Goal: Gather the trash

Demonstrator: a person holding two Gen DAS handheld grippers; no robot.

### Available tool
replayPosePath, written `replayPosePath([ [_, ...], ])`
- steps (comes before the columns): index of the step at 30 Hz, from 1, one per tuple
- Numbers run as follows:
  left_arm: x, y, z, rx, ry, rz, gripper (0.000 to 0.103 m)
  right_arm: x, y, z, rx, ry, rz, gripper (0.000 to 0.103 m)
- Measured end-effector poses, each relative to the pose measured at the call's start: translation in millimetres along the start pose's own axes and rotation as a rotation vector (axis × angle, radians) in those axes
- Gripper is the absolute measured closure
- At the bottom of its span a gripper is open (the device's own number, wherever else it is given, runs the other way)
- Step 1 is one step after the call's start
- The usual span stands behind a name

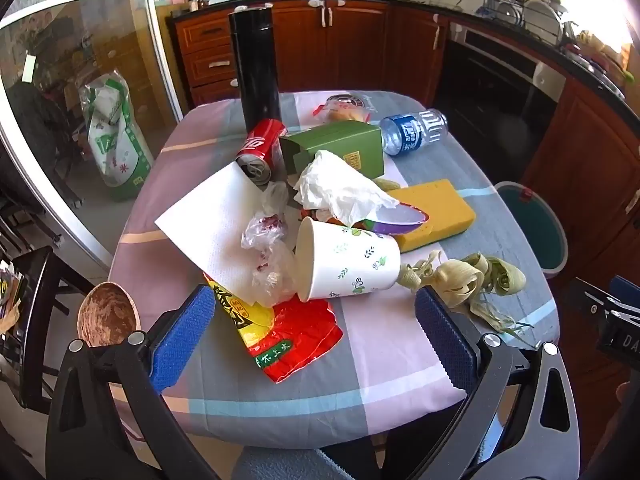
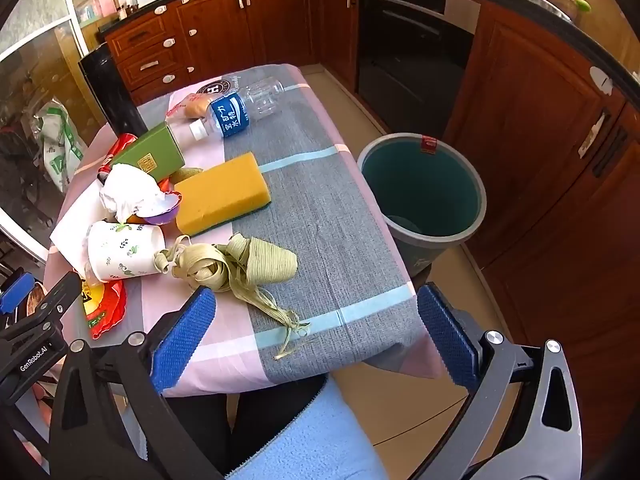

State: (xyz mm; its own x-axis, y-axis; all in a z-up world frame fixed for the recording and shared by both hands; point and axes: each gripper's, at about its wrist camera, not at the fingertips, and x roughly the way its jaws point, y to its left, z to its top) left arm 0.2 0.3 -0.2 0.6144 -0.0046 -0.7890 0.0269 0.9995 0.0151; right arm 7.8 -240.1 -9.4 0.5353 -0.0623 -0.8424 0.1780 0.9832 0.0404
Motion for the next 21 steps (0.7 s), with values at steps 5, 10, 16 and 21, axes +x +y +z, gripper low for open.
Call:
replayPosePath([
  [5, -5.0, -2.9, 1.9, 0.018, -0.032, 0.02, 0.003, 1.9, -6.8, 1.7, 0.005, 0.012, 0.032, 0.006],
  [10, -5.6, -3.4, -0.1, 0.014, -0.039, 0.017, 0.003, -0.1, -0.2, 1.0, -0.016, 0.0, -0.008, 0.006],
  [16, -6.9, 6.2, 0.8, -0.01, -0.04, -0.009, 0.003, -1.6, 1.7, -2.5, -0.012, -0.011, -0.015, 0.006],
  [21, -7.0, 8.0, -0.1, -0.007, -0.044, -0.014, 0.003, -0.9, 1.8, -3.3, -0.011, -0.01, -0.018, 0.006],
])
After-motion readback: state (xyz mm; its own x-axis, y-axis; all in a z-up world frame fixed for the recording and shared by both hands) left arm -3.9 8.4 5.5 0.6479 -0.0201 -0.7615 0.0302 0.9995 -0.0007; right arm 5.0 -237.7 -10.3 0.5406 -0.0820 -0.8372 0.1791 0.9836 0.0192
